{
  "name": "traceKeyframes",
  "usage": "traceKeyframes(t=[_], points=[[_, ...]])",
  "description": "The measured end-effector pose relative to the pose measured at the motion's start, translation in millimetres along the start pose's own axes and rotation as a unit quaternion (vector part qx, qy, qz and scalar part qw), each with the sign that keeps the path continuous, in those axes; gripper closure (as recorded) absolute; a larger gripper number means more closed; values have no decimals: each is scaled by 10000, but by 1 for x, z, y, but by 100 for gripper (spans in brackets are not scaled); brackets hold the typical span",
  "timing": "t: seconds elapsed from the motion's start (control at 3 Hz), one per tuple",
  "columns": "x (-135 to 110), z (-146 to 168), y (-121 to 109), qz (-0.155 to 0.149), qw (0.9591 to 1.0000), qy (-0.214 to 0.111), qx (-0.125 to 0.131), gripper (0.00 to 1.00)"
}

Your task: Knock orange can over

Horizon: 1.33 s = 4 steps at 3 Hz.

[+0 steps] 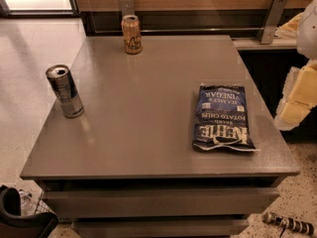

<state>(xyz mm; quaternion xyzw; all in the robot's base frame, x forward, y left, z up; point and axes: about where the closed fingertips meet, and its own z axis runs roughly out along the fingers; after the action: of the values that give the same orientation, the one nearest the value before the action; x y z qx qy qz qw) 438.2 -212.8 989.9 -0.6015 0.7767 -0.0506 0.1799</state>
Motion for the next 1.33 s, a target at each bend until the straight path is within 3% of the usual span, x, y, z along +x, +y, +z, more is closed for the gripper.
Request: traceKeyframes(t=[0.33, 0.67, 1.0, 1.33], points=[[0, 0, 0, 0, 10000, 0, 1, 0], [-5, 8, -22, 167, 9991, -343, 177, 0], [-15, 43, -61, 820, 9870, -1349, 292, 0], [-43, 64, -97, 1221, 9585, -2533, 459, 0]])
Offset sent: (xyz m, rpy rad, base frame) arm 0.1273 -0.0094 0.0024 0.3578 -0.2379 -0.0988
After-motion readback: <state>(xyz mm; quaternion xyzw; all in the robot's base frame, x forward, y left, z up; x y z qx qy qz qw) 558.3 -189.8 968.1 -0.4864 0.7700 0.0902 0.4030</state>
